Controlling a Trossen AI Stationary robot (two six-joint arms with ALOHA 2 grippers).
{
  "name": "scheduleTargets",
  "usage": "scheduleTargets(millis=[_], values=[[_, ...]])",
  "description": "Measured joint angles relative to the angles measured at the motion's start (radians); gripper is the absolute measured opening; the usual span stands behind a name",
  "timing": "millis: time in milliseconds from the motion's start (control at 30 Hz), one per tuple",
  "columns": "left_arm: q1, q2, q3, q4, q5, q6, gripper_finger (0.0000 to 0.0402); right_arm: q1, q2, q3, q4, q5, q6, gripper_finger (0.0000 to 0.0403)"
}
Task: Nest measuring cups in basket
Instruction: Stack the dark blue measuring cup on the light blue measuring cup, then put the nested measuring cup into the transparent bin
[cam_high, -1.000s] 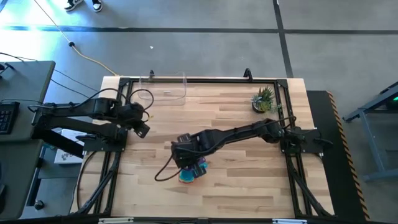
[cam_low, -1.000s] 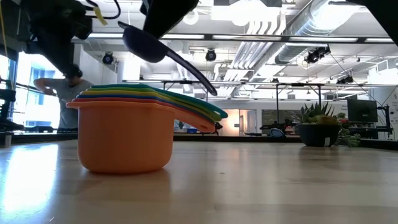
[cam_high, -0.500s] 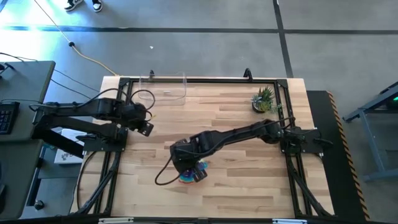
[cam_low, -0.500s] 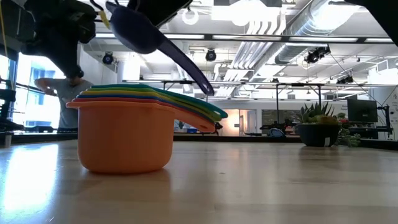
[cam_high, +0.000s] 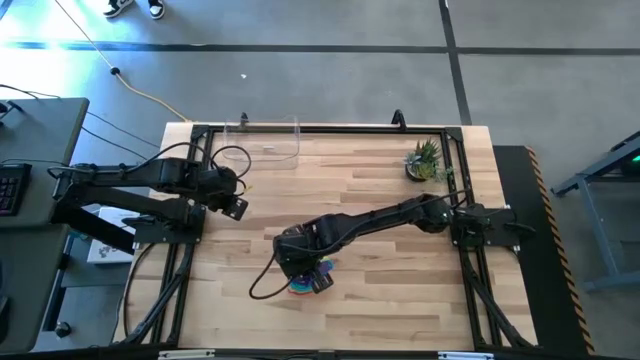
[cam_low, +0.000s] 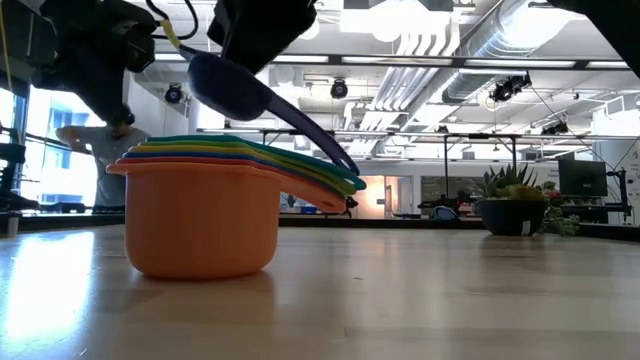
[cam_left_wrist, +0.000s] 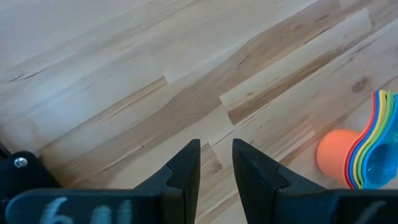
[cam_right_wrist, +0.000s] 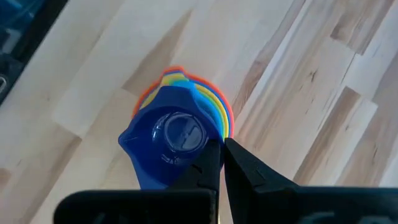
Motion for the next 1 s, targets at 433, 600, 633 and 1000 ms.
scheduleTargets(millis=[433,600,633,1000], values=[[0.0,0.0,0.0,-0.001,0.0,0.0,0.0085,0.001,0.007,0.0,0.0,0.023,0.0,0.0],[0.0,0.0,0.0,-0.002,0.0,0.0,0.0085,0.001,0.007,0.0,0.003,0.023,-0.006,0.0],[0.0,0.0,0.0,-0.002,0.0,0.0,0.0085,0.001,0.007,0.0,0.003,0.023,-0.006,0.0001],[0.0,0.0,0.0,-0.002,0.0,0.0,0.0085,0.001,0.007,0.0,0.008,0.039,-0.006,0.0049]])
